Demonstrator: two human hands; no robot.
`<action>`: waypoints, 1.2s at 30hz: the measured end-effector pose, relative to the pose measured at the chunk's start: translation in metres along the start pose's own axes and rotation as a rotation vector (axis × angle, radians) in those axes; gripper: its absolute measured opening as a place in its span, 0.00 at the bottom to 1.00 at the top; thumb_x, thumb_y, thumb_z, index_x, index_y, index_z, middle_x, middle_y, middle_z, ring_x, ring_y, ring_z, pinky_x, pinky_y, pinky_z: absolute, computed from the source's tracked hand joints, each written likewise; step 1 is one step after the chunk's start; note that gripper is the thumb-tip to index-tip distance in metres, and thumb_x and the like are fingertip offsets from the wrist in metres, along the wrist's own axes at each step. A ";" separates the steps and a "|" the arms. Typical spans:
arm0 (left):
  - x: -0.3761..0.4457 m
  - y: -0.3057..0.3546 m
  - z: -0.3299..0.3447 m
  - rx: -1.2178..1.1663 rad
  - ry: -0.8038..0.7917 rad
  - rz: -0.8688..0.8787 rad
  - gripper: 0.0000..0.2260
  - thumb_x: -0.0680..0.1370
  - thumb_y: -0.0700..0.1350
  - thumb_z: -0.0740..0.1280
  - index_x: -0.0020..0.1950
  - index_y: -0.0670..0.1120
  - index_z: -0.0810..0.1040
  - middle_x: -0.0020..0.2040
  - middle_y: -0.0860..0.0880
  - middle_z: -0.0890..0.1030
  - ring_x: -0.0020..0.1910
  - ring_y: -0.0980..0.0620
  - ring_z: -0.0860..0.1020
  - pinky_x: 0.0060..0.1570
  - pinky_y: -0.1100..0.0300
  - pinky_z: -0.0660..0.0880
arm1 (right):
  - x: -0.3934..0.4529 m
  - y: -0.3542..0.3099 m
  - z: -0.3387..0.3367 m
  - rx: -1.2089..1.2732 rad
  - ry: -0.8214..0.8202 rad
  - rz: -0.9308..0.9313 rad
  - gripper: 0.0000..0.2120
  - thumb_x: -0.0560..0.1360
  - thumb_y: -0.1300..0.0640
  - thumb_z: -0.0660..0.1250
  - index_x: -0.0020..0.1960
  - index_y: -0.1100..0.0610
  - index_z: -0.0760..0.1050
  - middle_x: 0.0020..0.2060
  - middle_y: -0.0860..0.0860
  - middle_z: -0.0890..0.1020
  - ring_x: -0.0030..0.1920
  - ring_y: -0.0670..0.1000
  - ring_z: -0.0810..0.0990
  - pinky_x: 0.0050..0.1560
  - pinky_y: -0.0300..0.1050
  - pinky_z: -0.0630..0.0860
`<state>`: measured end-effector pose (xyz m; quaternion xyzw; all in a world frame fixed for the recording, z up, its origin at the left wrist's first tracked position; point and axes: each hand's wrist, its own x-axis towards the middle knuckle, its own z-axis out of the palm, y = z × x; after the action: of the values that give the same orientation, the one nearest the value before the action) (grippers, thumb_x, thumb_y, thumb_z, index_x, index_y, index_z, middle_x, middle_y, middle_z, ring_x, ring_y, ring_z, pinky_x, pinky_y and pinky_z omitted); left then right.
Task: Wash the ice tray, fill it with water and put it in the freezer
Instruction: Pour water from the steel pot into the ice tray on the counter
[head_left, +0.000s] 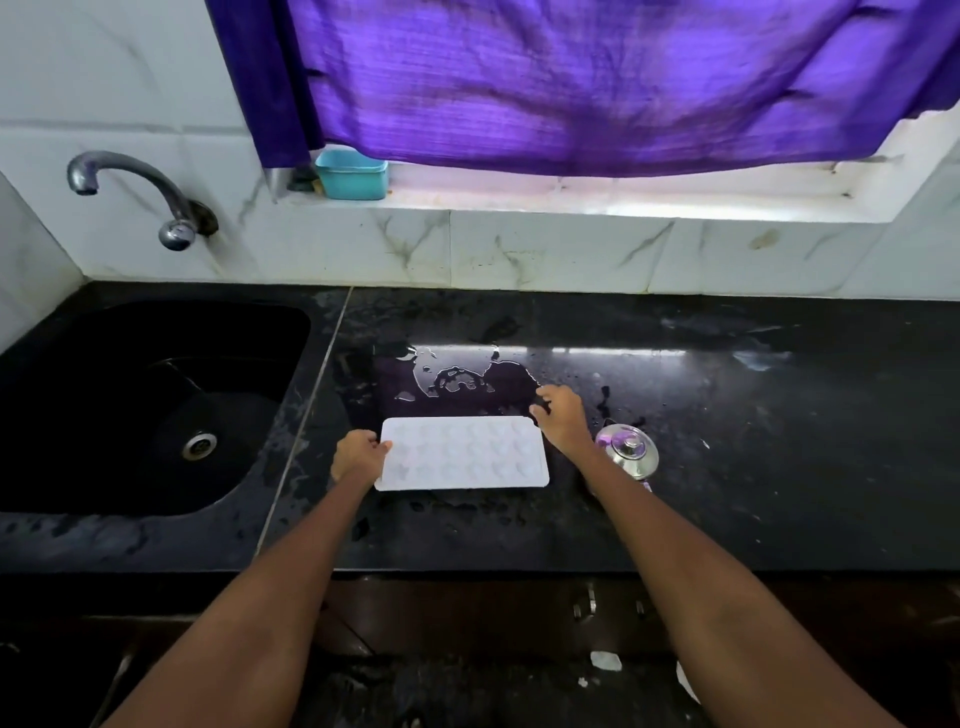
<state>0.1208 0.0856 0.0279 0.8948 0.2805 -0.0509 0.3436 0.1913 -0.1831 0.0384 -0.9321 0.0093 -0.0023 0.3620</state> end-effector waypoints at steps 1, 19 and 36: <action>0.000 0.000 0.000 0.018 0.035 -0.004 0.10 0.77 0.46 0.67 0.46 0.39 0.81 0.52 0.40 0.83 0.55 0.41 0.80 0.52 0.53 0.75 | 0.001 -0.002 -0.008 0.037 0.074 -0.020 0.11 0.71 0.66 0.65 0.53 0.68 0.77 0.50 0.65 0.80 0.52 0.63 0.79 0.56 0.51 0.73; -0.029 0.011 0.017 0.343 0.095 0.029 0.16 0.79 0.38 0.62 0.65 0.36 0.73 0.67 0.37 0.70 0.67 0.38 0.69 0.62 0.46 0.70 | -0.113 0.065 -0.072 -0.022 0.440 0.391 0.22 0.74 0.38 0.60 0.35 0.56 0.67 0.32 0.52 0.74 0.35 0.53 0.74 0.33 0.42 0.66; -0.020 0.016 0.016 0.300 0.051 -0.072 0.18 0.77 0.40 0.65 0.67 0.38 0.72 0.68 0.38 0.70 0.68 0.40 0.69 0.63 0.48 0.70 | -0.115 0.042 -0.026 0.764 0.560 0.568 0.24 0.71 0.47 0.69 0.24 0.59 0.68 0.22 0.52 0.71 0.26 0.47 0.66 0.29 0.41 0.63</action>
<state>0.1145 0.0557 0.0308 0.9264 0.3103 -0.0819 0.1969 0.0754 -0.2292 0.0296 -0.6589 0.3550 -0.1556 0.6446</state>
